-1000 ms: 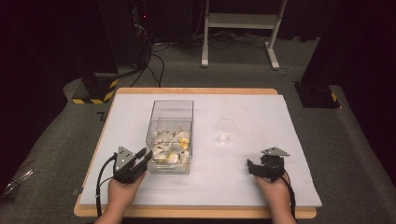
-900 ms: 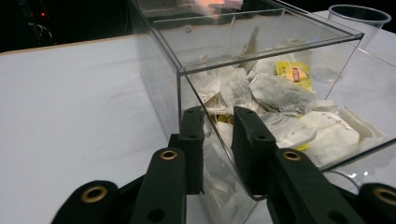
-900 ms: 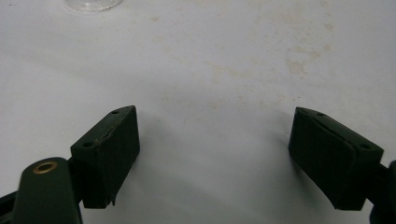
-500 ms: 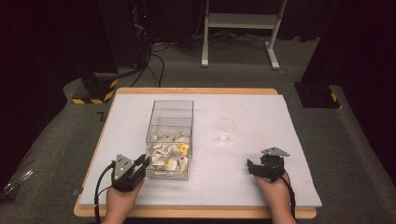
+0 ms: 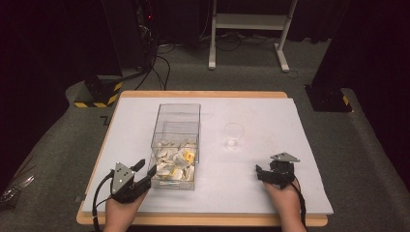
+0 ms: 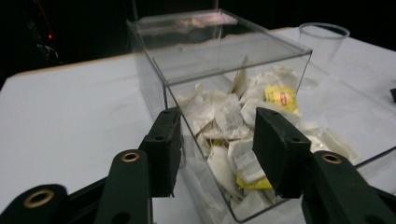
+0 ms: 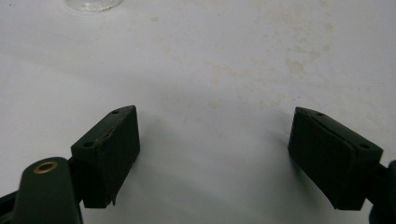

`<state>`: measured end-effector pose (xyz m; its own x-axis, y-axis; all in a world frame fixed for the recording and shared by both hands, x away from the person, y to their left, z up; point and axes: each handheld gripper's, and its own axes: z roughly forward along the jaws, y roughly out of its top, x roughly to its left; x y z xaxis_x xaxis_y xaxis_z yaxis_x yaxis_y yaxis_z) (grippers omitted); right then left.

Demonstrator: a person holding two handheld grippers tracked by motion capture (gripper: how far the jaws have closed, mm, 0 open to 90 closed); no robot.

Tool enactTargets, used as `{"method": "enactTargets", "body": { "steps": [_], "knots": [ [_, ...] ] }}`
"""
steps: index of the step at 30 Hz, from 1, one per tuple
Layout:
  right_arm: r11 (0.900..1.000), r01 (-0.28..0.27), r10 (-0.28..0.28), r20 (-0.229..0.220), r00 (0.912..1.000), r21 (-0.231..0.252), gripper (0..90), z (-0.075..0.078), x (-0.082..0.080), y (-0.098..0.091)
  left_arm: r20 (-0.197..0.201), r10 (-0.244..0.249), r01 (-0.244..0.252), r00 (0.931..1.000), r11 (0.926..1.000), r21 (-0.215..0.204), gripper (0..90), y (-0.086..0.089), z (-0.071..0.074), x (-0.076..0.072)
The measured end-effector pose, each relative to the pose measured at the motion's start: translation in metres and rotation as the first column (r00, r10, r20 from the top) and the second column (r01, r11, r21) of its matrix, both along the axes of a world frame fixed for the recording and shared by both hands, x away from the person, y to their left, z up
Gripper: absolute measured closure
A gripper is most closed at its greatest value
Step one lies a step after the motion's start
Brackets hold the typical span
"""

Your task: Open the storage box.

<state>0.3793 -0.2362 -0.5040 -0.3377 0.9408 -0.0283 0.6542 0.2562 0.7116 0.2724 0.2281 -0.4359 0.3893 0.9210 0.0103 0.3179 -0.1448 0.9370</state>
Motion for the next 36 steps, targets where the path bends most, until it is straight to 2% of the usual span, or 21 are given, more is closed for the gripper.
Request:
{"method": "enactTargets", "body": {
  "steps": [3, 10, 16, 17, 20, 22, 24, 25, 26, 27, 28, 32, 36],
  "knots": [
    [1.0000, 0.000, 0.000, 0.000, 1.0000, 0.000, 16.7, 0.000, 0.000, 0.000, 0.028, -0.013, 0.013, 0.9995, 0.9999, -0.002, 49.9, 0.003, 0.011, 0.001],
    [1.0000, 0.000, 0.000, 0.000, 1.0000, 0.001, 16.7, 0.000, 0.000, 0.000, 0.010, 0.004, -0.004, 0.9999, 1.0000, -0.005, 48.6, 0.017, 0.013, 0.012],
    [1.0000, 0.002, -0.002, -0.001, 1.0000, 0.003, 16.8, 0.000, 0.000, 0.000, 0.004, 0.036, -0.036, 0.9993, 0.9993, 0.006, 45.6, 0.036, 0.008, 0.023],
    [1.0000, 0.000, 0.000, 0.000, 1.0000, 0.002, 16.8, 0.000, 0.000, 0.000, -0.005, 0.051, -0.051, 0.9987, 0.9986, 0.018, 45.0, 0.043, 0.004, 0.029],
    [1.0000, 0.000, 0.000, 0.001, 1.0000, 0.001, 17.0, 0.000, 0.000, 0.000, -0.014, 0.074, -0.074, 0.9971, 0.9968, 0.032, 42.9, 0.049, -0.001, 0.034],
    [1.0000, -0.005, 0.005, 0.007, 1.0000, -0.002, 18.2, 0.000, -0.001, 0.000, -0.054, 0.100, -0.096, 0.9936, 0.9935, 0.060, 41.3, 0.058, -0.010, 0.044],
    [1.0000, -0.008, 0.008, 0.008, 0.9999, -0.003, 18.8, 0.000, -0.001, 0.001, -0.082, 0.103, -0.097, 0.9913, 0.9922, 0.079, 40.3, 0.063, -0.017, 0.051],
    [1.0000, -0.008, 0.008, 0.008, 0.9999, -0.003, 19.2, 0.000, -0.001, 0.001, -0.082, 0.103, -0.097, 0.9913, 0.9922, 0.079, 39.5, 0.063, -0.017, 0.051],
    [0.9999, -0.012, 0.012, 0.011, 0.9999, -0.004, 20.0, 0.000, -0.001, 0.001, -0.113, 0.105, -0.094, 0.9880, 0.9908, 0.098, 39.0, 0.066, -0.026, 0.056],
    [0.9999, -0.012, 0.012, 0.011, 0.9999, -0.004, 20.0, 0.000, -0.001, 0.001, -0.113, 0.105, -0.094, 0.9880, 0.9908, 0.098, 38.7, 0.066, -0.026, 0.056],
    [0.9999, -0.013, 0.013, 0.013, 0.9998, -0.002, 21.3, 0.000, -0.002, 0.001, -0.140, 0.103, -0.088, 0.9847, 0.9903, 0.107, 38.7, 0.069, -0.036, 0.060],
    [0.9998, -0.018, 0.018, 0.014, 0.9997, 0.000, 21.8, 0.000, -0.002, 0.001, -0.209, 0.088, -0.069, 0.9740, 0.9929, 0.097, 38.7, 0.072, -0.055, 0.063],
    [0.9998, -0.020, 0.020, 0.010, 0.9997, 0.001, 21.9, 0.000, -0.002, 0.001, -0.244, 0.081, -0.053, 0.9663, 0.9914, 0.119, 37.6, 0.071, -0.066, 0.065]
  ]
}}
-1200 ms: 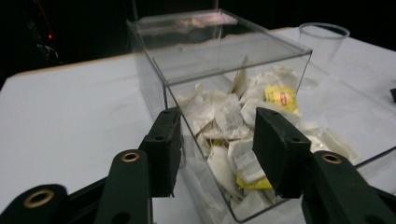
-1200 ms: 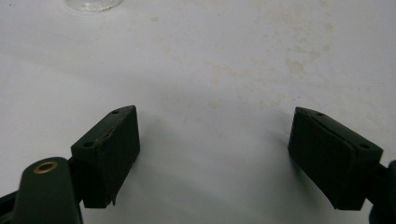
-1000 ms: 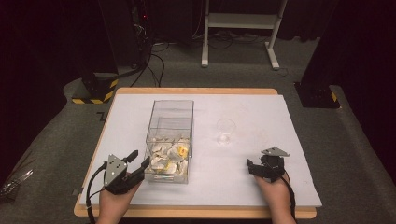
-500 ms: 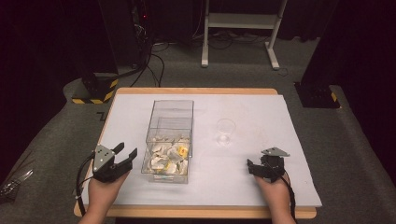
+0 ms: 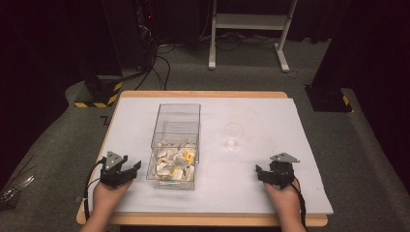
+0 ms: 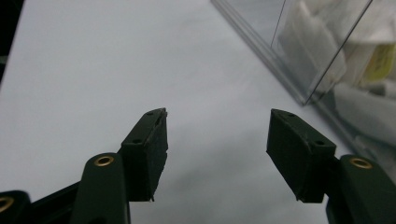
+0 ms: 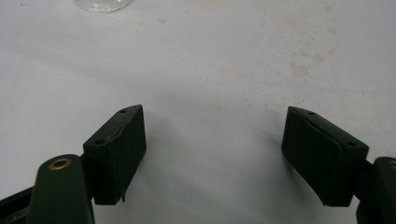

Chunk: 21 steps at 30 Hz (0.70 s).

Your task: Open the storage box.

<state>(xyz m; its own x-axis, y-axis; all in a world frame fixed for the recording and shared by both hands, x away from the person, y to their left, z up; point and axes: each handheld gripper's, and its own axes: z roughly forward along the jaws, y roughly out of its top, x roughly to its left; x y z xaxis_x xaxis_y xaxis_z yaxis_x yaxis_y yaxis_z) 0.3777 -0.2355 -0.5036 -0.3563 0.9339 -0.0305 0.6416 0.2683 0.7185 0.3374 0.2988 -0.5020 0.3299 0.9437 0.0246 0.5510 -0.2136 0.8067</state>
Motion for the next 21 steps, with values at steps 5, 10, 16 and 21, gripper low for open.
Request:
{"method": "enactTargets", "body": {
  "steps": [5, 10, 16, 21],
  "knots": [
    [0.9999, 0.003, -0.002, 0.015, 0.9999, -0.010, 24.6, 0.002, -0.002, 0.001, 0.024, -0.010, 0.008, 0.9996, 0.9955, 0.095, 37.1, -0.010, -0.002, -0.003],
    [0.9997, 0.014, -0.015, 0.038, 0.9992, 0.021, 24.5, 0.014, -0.007, 0.003, 0.005, -0.020, 0.019, 0.9998, 0.9952, 0.096, 33.2, -0.010, -0.003, -0.001],
    [0.9997, -0.014, 0.012, 0.068, 0.9976, 0.019, 24.8, 0.027, -0.015, 0.016, -0.027, -0.030, 0.032, 0.9992, 0.9962, 0.081, 23.9, -0.010, -0.004, 0.001],
    [0.9987, -0.038, 0.035, 0.085, 0.9958, 0.033, 25.5, 0.036, -0.020, 0.027, -0.018, -0.030, 0.031, 0.9994, 0.9980, 0.055, 18.8, -0.007, -0.003, 0.000]
  ]
}}
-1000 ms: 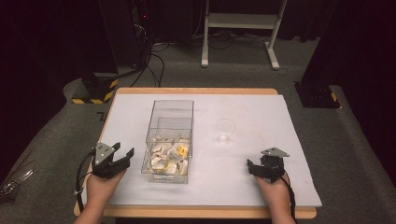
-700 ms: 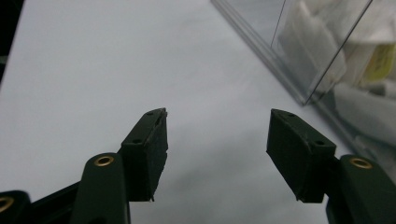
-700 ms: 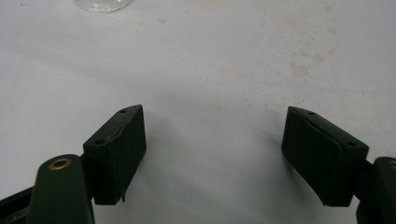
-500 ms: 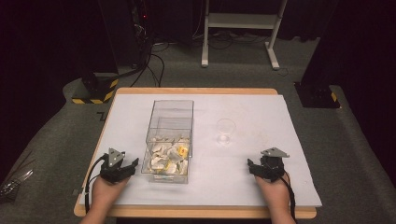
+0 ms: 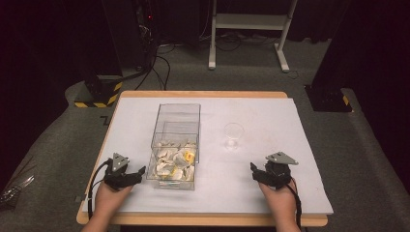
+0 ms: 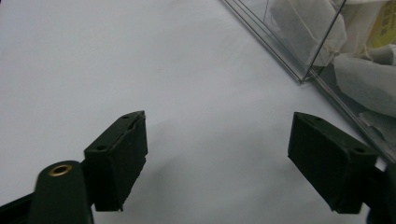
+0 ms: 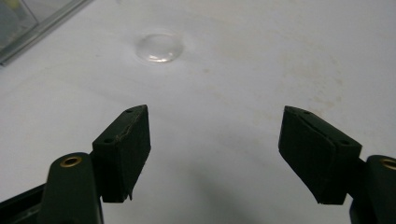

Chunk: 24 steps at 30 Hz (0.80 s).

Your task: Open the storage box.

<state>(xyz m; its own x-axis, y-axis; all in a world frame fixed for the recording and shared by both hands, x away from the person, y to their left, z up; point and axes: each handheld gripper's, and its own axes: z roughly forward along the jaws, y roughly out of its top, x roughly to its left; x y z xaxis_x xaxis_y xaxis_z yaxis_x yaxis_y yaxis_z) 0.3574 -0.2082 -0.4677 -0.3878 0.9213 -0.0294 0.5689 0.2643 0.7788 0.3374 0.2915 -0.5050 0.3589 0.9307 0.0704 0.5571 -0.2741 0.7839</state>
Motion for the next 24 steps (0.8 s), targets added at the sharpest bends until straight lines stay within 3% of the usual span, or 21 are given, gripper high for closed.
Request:
{"method": "enactTargets", "body": {
  "steps": [11, 21, 24],
  "knots": [
    [0.9990, -0.045, 0.045, 0.041, 0.9981, -0.003, 31.4, 0.014, -0.002, 0.029, 0.000, 0.005, -0.005, 1.0000, 0.9999, 0.015, 15.8, -0.001, 0.000, 0.001],
    [0.9950, -0.092, 0.090, 0.064, 0.9939, 0.037, 32.1, 0.025, -0.001, 0.047, 0.000, 0.012, -0.012, 0.9999, 0.9999, 0.009, 16.3, -0.001, 0.000, 0.000],
    [0.9905, -0.131, 0.128, 0.068, 0.9894, 0.042, 34.2, 0.028, -0.002, 0.054, 0.003, 0.012, -0.012, 0.9999, 0.9999, 0.006, 16.3, -0.001, 0.000, 0.000]
  ]
}}
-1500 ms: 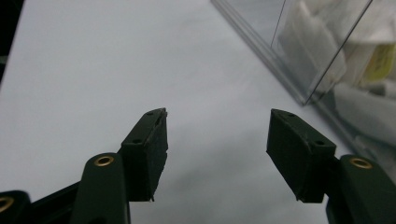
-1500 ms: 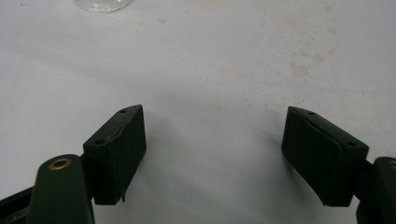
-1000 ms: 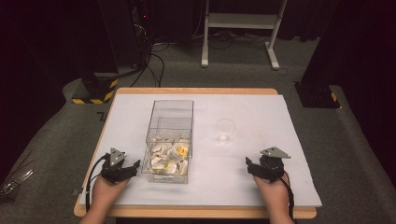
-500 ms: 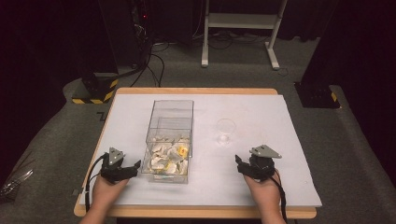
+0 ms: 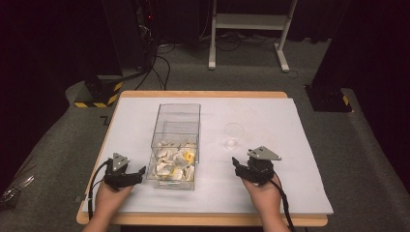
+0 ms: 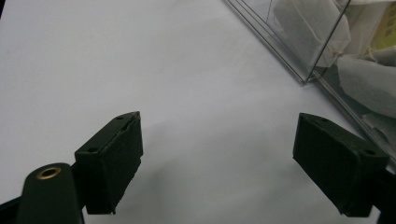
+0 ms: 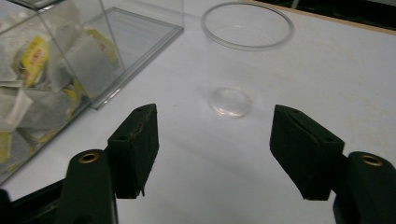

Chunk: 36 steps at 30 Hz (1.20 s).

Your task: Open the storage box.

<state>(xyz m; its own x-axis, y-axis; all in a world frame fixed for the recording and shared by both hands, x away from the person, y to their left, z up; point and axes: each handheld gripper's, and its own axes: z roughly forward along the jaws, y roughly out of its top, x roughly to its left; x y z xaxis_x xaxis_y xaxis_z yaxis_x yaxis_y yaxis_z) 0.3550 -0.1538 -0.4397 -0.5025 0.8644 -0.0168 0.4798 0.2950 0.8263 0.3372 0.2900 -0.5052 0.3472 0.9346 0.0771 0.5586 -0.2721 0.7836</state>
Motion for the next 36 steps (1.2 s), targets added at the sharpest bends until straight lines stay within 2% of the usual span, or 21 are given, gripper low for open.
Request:
{"method": "enactTargets", "body": {
  "steps": [3, 10, 17, 22, 25, 27, 28, 31, 33, 34, 36],
  "knots": [
    [0.9990, -0.043, 0.043, 0.010, 0.9990, 0.015, 36.0, 0.003, -0.001, 0.009, 0.001, -0.002, 0.002, 1.0000, 1.0000, 0.002, 16.2, 0.000, 0.000, 0.000],
    [0.9950, -0.100, 0.100, 0.040, 0.9942, -0.004, 37.1, 0.010, -0.005, 0.028, 0.004, -0.004, 0.004, 1.0000, 1.0000, -0.002, 16.1, 0.000, 0.000, 0.000],
    [0.9849, -0.169, 0.167, 0.053, 0.9846, 0.038, 37.8, 0.023, -0.011, 0.054, 0.002, -0.009, 0.009, 1.0000, 0.9999, -0.005, 16.2, 0.000, 0.000, -0.001],
    [0.9733, -0.227, 0.225, 0.066, 0.9722, 0.032, 42.2, 0.031, -0.017, 0.071, 0.003, -0.015, 0.015, 0.9999, 0.9998, 0.015, 15.5, -0.001, 0.000, -0.001],
    [0.9644, -0.263, 0.260, 0.074, 0.9628, 0.033, 42.6, 0.033, -0.019, 0.082, 0.003, -0.016, 0.016, 0.9999, 0.9998, 0.014, 15.5, -0.001, 0.000, -0.001],
    [0.9623, -0.270, 0.267, 0.074, 0.9610, 0.034, 42.5, 0.034, -0.019, 0.086, 0.003, -0.013, 0.013, 0.9999, 0.9999, 0.007, 15.5, -0.001, 0.000, -0.001],
    [0.9554, -0.292, 0.288, 0.071, 0.9549, 0.045, 43.5, 0.035, -0.019, 0.094, 0.002, -0.016, 0.016, 0.9999, 0.9998, 0.009, 15.5, 0.000, 0.000, -0.001],
    [0.9495, -0.308, 0.305, 0.063, 0.9504, 0.058, 44.0, 0.035, -0.018, 0.099, 0.003, -0.017, 0.017, 0.9998, 0.9998, 0.009, 15.3, 0.000, 0.000, -0.001],
    [0.9387, -0.336, 0.333, 0.059, 0.9412, 0.076, 45.1, 0.035, -0.016, 0.109, 0.004, -0.016, 0.016, 0.9999, 0.9999, 0.003, 15.3, 0.000, 0.000, -0.001],
    [0.9387, -0.336, 0.333, 0.059, 0.9412, 0.076, 45.1, 0.035, -0.016, 0.109, 0.004, -0.013, 0.013, 0.9999, 0.9999, -0.005, 15.3, 0.000, 0.000, -0.001],
    [0.9297, -0.359, 0.356, 0.058, 0.9328, 0.080, 45.7, 0.034, -0.015, 0.119, 0.001, -0.012, 0.012, 0.9999, 0.9999, -0.010, 15.2, 0.001, 0.000, -0.001]
  ]
}}
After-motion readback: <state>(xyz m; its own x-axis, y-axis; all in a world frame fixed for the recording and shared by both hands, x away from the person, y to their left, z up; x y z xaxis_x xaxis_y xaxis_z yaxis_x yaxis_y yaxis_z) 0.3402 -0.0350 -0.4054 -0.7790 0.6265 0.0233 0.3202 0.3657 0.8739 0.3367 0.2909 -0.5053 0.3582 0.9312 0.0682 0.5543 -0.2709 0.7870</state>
